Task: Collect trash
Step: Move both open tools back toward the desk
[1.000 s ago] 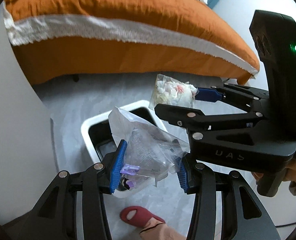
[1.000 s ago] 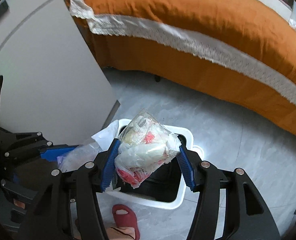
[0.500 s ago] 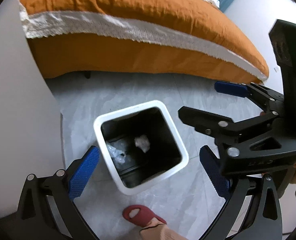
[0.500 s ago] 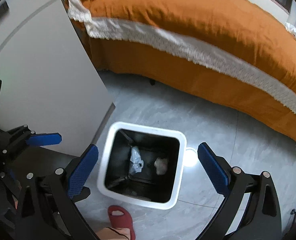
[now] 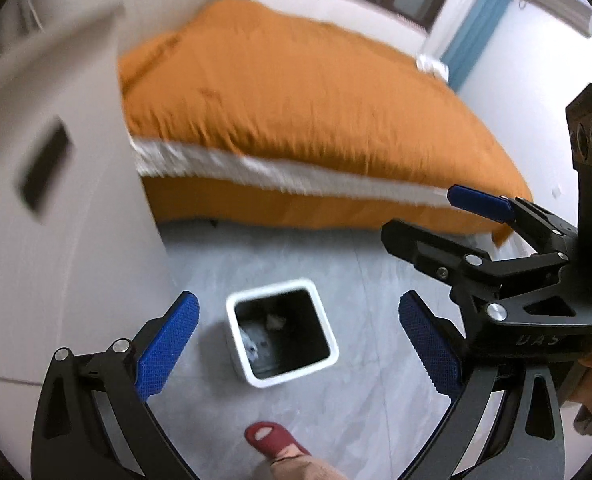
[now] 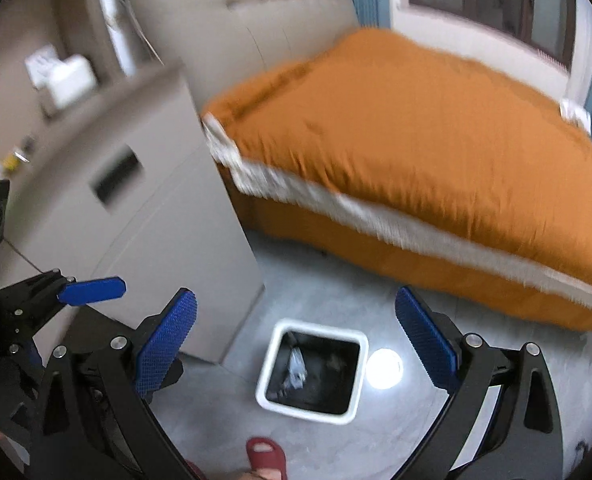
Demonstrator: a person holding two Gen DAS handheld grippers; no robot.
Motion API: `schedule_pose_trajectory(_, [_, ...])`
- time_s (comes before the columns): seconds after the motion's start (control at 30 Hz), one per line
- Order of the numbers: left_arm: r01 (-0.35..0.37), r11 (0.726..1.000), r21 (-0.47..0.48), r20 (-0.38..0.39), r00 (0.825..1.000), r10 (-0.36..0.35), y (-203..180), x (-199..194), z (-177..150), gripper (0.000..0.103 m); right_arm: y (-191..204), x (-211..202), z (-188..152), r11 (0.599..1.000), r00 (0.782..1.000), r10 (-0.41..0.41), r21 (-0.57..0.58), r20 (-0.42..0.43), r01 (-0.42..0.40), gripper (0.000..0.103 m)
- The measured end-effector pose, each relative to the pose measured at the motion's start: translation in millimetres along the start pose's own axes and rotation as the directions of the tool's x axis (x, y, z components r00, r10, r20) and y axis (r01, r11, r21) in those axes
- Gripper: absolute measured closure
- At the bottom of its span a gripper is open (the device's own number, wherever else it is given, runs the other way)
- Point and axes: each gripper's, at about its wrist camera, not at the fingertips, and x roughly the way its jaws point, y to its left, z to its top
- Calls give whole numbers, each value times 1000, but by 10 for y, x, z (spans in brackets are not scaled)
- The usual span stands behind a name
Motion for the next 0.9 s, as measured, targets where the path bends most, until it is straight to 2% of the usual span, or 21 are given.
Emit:
schedule_pose_trajectory(0.13, [-57,998,-26,87,994,59,-44,-617,97,5,217,-417,283,998,995,52,-36,83,-49,4])
schedule_pose_trajectory(0.27, [-129,990,-58,162,977,137,-29,-1174,100,5,450,-767,489,992,984,111,-81,142,-100,4])
schedule_pose_trajectory(0.47, [-255,957,-141,229,932,282,176,-1861,-21,5,928,-1054,664,961,954,244,-175,175,-214,4])
schedule_pose_trajectory(0.63, [-359,897,-258,253,871,421,420,-2393,-180,5,1416,-1185,743,903,907,385,-273,169,-332,4])
schedule_pose_trajectory(0.8, [-455,806,-378,249,789,562,732,-2808,-473,5,1966,-1251,832,808,840,528,-374,120,-455,4])
schedule_pose_trajectory(0.9, [-482,756,-444,240,749,618,864,-3025,-670,5,2283,-1306,839,766,818,567,-428,96,-480,4])
